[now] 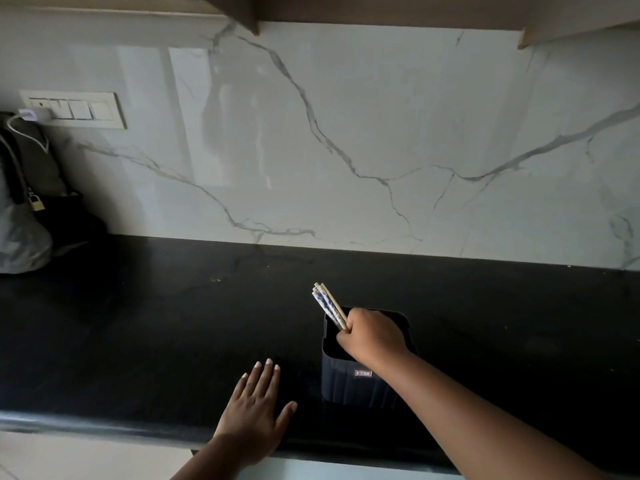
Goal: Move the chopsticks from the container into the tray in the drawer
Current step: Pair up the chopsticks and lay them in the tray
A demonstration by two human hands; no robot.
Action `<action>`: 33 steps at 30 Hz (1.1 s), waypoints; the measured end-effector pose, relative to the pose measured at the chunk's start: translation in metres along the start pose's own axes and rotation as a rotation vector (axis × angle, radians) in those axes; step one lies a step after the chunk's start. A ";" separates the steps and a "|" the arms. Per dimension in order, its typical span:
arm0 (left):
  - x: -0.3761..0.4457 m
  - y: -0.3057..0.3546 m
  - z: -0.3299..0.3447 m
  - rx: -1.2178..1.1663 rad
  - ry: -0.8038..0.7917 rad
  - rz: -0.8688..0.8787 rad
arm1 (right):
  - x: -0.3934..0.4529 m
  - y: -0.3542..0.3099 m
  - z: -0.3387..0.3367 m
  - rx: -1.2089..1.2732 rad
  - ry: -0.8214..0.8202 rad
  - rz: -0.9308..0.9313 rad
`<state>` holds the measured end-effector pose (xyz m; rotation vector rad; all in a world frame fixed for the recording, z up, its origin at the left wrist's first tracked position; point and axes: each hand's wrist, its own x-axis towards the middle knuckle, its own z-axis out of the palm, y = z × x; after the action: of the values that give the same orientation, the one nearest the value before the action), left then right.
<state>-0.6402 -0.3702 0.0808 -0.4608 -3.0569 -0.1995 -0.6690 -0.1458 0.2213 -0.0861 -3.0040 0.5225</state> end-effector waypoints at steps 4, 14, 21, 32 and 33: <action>-0.001 0.001 -0.002 0.011 0.003 0.008 | 0.002 0.006 0.002 0.111 -0.048 0.037; -0.001 0.002 0.000 -0.040 0.012 0.006 | 0.007 0.024 -0.004 0.259 -0.061 0.043; -0.005 0.012 -0.021 -0.035 0.065 0.021 | 0.004 0.031 -0.029 0.469 0.068 0.007; 0.051 0.042 -0.170 -0.833 0.320 0.050 | -0.016 0.004 -0.138 1.256 -0.001 -0.030; 0.051 0.055 -0.190 -0.960 0.287 0.068 | -0.019 0.000 -0.141 1.299 -0.020 -0.045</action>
<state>-0.6683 -0.3287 0.2790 -0.4875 -2.4617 -1.5779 -0.6366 -0.1001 0.3521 0.0839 -2.0759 2.2270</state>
